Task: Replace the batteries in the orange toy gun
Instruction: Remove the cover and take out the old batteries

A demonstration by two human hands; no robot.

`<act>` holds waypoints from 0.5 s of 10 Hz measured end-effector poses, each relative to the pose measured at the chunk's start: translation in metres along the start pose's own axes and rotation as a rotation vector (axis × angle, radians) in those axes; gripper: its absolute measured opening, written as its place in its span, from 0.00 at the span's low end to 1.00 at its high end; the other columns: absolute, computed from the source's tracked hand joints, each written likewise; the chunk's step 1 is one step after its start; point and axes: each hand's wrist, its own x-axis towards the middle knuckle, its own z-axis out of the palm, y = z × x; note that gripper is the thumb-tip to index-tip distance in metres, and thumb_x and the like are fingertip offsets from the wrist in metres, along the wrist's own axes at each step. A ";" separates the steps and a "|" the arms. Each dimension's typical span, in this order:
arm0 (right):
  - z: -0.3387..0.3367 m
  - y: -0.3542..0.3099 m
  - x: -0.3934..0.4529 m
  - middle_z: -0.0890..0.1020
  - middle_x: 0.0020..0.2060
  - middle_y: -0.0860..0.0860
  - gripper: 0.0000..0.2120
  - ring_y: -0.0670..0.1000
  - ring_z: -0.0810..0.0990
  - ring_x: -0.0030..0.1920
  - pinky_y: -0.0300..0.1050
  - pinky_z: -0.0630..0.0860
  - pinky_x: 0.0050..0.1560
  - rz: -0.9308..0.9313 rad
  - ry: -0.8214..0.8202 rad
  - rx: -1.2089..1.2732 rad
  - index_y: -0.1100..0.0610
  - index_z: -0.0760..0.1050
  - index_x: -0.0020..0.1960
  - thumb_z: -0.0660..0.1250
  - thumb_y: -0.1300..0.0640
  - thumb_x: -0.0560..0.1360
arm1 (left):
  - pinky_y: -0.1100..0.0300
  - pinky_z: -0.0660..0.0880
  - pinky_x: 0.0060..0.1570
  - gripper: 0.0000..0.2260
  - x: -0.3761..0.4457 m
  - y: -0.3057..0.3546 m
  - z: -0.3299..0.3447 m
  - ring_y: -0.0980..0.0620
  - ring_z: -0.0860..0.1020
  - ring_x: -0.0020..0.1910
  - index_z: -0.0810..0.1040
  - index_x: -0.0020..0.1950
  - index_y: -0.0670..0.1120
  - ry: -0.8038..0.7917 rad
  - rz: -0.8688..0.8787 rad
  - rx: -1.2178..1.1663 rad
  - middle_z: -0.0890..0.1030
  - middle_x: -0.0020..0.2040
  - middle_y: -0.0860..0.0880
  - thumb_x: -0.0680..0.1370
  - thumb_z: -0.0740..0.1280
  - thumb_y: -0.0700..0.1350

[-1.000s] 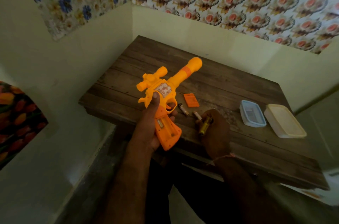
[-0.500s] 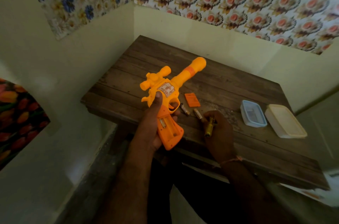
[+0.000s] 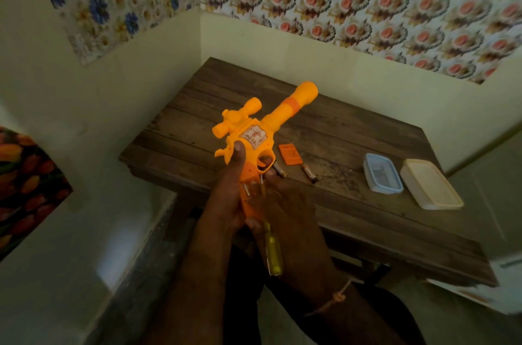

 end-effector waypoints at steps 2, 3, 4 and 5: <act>0.010 0.005 -0.003 0.73 0.66 0.52 0.26 0.54 0.69 0.68 0.57 0.69 0.65 0.012 -0.041 -0.070 0.55 0.75 0.64 0.71 0.66 0.68 | 0.64 0.73 0.26 0.29 0.003 -0.002 -0.001 0.51 0.76 0.28 0.79 0.50 0.46 0.006 -0.017 -0.033 0.76 0.41 0.46 0.69 0.60 0.70; 0.008 0.002 -0.003 0.74 0.65 0.53 0.25 0.55 0.69 0.67 0.59 0.71 0.63 -0.020 -0.027 -0.086 0.57 0.76 0.63 0.72 0.65 0.67 | 0.64 0.73 0.28 0.29 0.006 -0.004 -0.002 0.51 0.77 0.29 0.79 0.50 0.45 0.018 0.020 -0.015 0.76 0.41 0.45 0.68 0.61 0.69; 0.007 0.000 -0.002 0.79 0.60 0.53 0.17 0.54 0.72 0.65 0.53 0.69 0.63 -0.079 0.143 -0.040 0.55 0.75 0.61 0.70 0.56 0.73 | 0.61 0.75 0.28 0.30 0.010 -0.005 -0.005 0.50 0.78 0.30 0.79 0.51 0.43 0.044 0.060 0.001 0.77 0.41 0.44 0.69 0.60 0.69; 0.003 -0.002 0.004 0.81 0.56 0.52 0.14 0.53 0.73 0.64 0.48 0.66 0.63 -0.115 0.256 -0.018 0.54 0.73 0.59 0.65 0.49 0.77 | 0.60 0.76 0.29 0.31 0.011 -0.005 -0.008 0.48 0.79 0.31 0.79 0.51 0.42 0.033 0.072 0.024 0.79 0.40 0.43 0.70 0.59 0.69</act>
